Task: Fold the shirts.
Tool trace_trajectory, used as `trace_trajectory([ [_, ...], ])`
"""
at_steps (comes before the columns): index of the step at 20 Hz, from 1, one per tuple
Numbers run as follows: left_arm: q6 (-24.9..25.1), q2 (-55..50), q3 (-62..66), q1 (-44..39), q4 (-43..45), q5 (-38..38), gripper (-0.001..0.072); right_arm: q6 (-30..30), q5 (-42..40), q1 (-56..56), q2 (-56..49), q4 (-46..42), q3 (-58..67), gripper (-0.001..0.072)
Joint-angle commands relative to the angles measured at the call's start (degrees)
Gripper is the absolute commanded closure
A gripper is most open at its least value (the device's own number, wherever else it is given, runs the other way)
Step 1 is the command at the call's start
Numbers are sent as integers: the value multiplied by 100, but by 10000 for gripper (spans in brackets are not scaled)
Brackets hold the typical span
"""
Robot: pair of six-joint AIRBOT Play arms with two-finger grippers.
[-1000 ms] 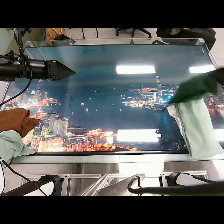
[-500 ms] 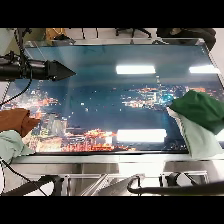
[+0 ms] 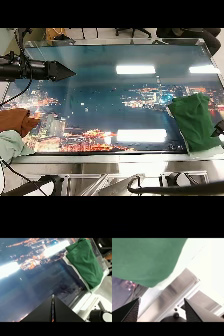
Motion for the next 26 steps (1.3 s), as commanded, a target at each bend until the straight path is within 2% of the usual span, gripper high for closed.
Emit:
trace_trajectory([
  [1,0,-9,-2,7,2,9,691,-55,-391,9,7,570,-61,163],
  [2,2,-9,-2,7,2,26,691,-63,-503,11,7,973,-61,357],
  [3,4,-9,-2,7,2,22,691,-256,-656,11,7,1488,-61,626],
  [4,48,-9,-2,7,2,20,691,-535,-848,26,7,2074,-63,691],
  [7,190,33,-125,7,-4,-9,691,-988,-1429,407,-96,3165,-63,692],
  [12,313,990,-1965,-17,55,407,691,-1429,-2520,2481,-1036,3136,-63,692],
  [16,455,1637,-2977,-17,55,470,691,-1600,-2940,3703,-1770,3139,-63,692],
  [26,452,2271,-3740,-17,48,761,691,-1598,-2938,4166,-2041,3158,-63,692],
])
